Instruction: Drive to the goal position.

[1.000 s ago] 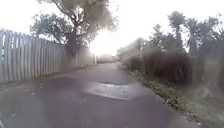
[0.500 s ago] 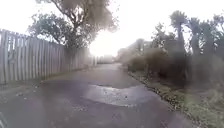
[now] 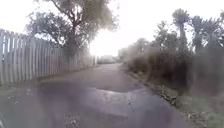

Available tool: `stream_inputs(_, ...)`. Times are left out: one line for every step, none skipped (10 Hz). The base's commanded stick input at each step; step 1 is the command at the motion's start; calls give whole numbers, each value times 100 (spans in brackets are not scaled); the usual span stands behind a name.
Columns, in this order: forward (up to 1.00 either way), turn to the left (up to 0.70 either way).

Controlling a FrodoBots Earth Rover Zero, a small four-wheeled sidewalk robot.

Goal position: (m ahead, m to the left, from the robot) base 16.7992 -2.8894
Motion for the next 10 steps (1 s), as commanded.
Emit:
stream_inputs(70, -14)
stream_inputs(70, -14)
stream_inputs(70, 0)
stream_inputs(70, 0)
stream_inputs(70, 0)
stream_inputs(70, 0)
stream_inputs(70, 0)
stream_inputs(70, 0)
stream_inputs(70, 0)
stream_inputs(70, 0)
